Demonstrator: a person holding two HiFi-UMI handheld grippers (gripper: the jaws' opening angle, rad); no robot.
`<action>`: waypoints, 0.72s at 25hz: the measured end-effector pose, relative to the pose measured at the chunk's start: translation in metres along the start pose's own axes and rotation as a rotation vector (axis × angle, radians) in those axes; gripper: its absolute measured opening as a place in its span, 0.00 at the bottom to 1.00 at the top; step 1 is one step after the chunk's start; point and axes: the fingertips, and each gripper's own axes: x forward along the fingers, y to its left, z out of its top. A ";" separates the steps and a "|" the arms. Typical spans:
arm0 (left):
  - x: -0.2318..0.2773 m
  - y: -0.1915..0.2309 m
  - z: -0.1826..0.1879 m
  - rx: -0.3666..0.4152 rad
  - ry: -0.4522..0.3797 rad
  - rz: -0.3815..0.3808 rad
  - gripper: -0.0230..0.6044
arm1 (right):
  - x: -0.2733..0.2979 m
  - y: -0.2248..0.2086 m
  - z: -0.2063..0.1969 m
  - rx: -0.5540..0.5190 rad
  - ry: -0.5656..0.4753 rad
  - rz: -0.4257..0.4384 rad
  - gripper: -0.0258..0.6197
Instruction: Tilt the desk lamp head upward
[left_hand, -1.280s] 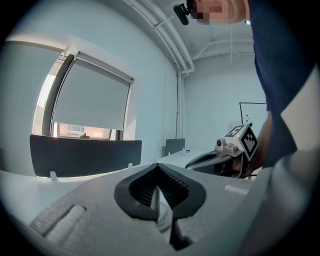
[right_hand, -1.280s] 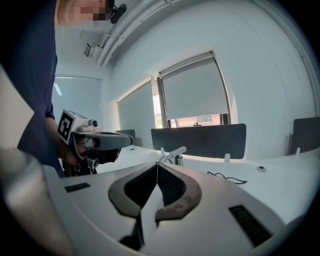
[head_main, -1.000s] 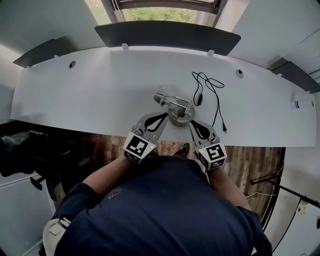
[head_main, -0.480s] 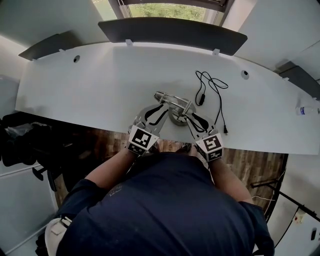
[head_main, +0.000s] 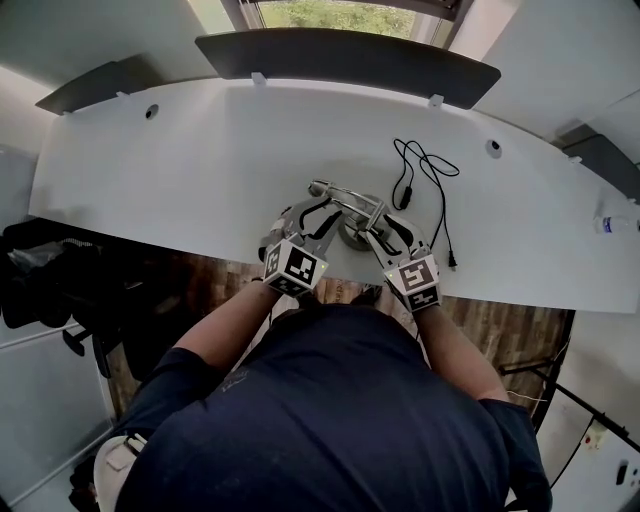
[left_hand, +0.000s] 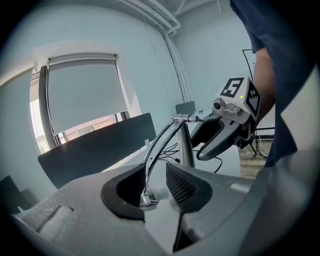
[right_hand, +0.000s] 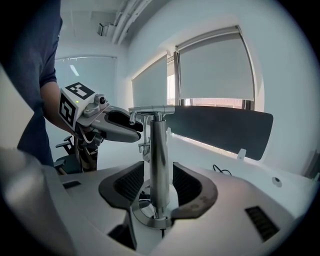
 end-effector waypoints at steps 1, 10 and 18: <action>0.003 0.000 -0.002 0.006 0.004 0.002 0.22 | 0.002 -0.001 0.000 -0.011 0.008 -0.001 0.31; 0.022 0.018 -0.012 -0.014 0.018 0.089 0.22 | 0.019 -0.002 -0.007 -0.004 0.031 -0.009 0.33; 0.028 0.016 -0.015 0.035 0.015 0.122 0.13 | 0.032 -0.002 -0.003 -0.032 0.018 -0.024 0.32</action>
